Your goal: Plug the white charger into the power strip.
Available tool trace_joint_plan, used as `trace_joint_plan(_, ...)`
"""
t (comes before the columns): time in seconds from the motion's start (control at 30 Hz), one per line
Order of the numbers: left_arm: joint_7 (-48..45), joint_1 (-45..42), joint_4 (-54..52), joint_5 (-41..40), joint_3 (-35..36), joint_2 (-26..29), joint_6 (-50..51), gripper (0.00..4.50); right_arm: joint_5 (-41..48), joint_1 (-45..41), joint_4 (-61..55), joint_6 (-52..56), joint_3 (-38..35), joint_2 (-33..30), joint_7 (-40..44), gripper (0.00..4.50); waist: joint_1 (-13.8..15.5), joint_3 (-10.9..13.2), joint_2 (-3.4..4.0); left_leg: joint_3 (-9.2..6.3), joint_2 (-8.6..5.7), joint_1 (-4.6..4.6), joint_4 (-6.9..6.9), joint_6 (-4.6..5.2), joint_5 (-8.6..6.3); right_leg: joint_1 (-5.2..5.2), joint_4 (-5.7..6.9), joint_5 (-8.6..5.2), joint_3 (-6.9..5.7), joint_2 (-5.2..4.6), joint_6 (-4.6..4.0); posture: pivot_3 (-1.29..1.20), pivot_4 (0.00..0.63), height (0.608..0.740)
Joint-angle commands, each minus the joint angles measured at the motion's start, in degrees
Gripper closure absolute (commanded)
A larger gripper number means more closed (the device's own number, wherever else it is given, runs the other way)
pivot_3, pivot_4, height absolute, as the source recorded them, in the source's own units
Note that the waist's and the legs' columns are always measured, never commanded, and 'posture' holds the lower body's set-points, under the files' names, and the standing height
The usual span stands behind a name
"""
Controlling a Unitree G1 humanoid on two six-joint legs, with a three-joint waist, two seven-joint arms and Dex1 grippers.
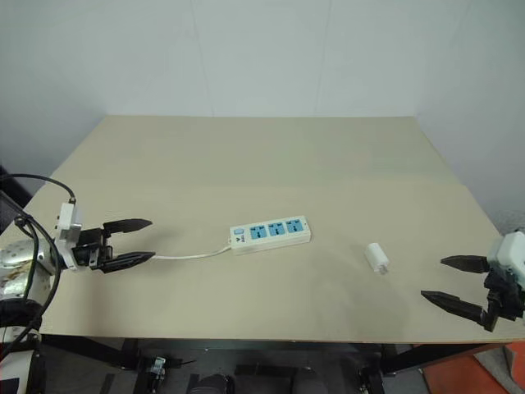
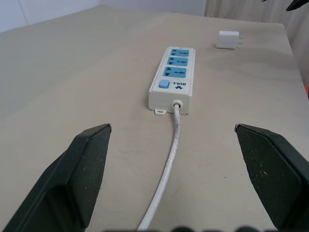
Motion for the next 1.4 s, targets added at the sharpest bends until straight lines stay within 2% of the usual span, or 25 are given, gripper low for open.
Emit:
trace_joint_plan(0.03,-0.2,0.0,-0.1,-0.6,-0.1,0.8,-1.2,0.02,0.9,-0.2,-1.3,0.1,-2.2,-0.6,-0.2,0.0,0.0,0.0,0.0,0.0,0.0,0.0,0.0,0.0,0.0,0.0,0.0,0.0,0.0,0.0,0.0,0.0,0.15,0.74)
trace_joint_plan(0.37,-0.2,-0.2,1.6,-0.8,-1.1,0.8,-2.6,0.02,2.3,0.1,-0.9,3.5,-2.2,-1.8,1.8,0.0,0.0,0.0,0.0,0.0,0.0,0.0,0.0,0.0,0.0,0.0,0.0,0.0,0.0,0.0,0.0,0.0,0.15,0.74)
trace_joint_plan(0.8,-0.2,-1.1,5.4,0.2,-4.7,0.7,-5.2,0.02,1.8,0.3,-1.6,2.6,-1.8,-0.9,1.1,0.0,0.0,0.0,0.0,0.0,0.0,-0.01,0.0,0.0,0.0,0.0,0.0,-0.01,0.0,-0.01,0.01,0.0,0.15,0.74)
trace_joint_plan(1.0,2.7,-6.5,13.8,10.4,-10.0,-4.4,-15.1,0.02,2.3,-1.0,-2.7,3.4,0.2,-0.5,-0.4,0.0,0.4,0.0,-0.03,0.0,-0.04,0.0,0.03,0.0,0.0,0.02,-0.01,0.0,0.0,-0.02,0.04,0.0,0.15,0.74)
trace_joint_plan(1.13,5.9,-10.6,17.0,14.0,-11.2,-7.8,-18.3,0.02,3.0,-1.1,-4.2,4.7,1.1,-0.3,-1.2,0.0,0.6,0.0,-0.15,-0.01,-0.05,-0.09,0.04,0.0,0.0,0.0,-0.05,0.02,0.0,-0.02,0.04,0.0,0.15,0.74)
trace_joint_plan(1.27,8.6,-14.4,21.2,21.2,-15.7,-9.7,-21.9,0.02,6.6,0.0,-11.4,12.9,2.7,-2.1,-1.7,0.0,0.4,0.0,-0.15,-0.01,-0.06,-0.12,0.02,0.0,0.0,-0.03,-0.07,0.06,0.0,-0.03,-0.03,0.0,0.15,0.74)
trace_joint_plan(1.4,7.7,-17.1,23.4,24.4,-18.0,-10.9,-20.0,0.02,9.8,-1.2,-19.1,18.4,5.0,-1.9,-4.7,0.0,0.2,0.0,-0.17,-0.02,-0.06,-0.1,0.03,0.0,0.0,-0.02,-0.02,0.0,0.0,-0.01,0.09,0.0,0.15,0.74)
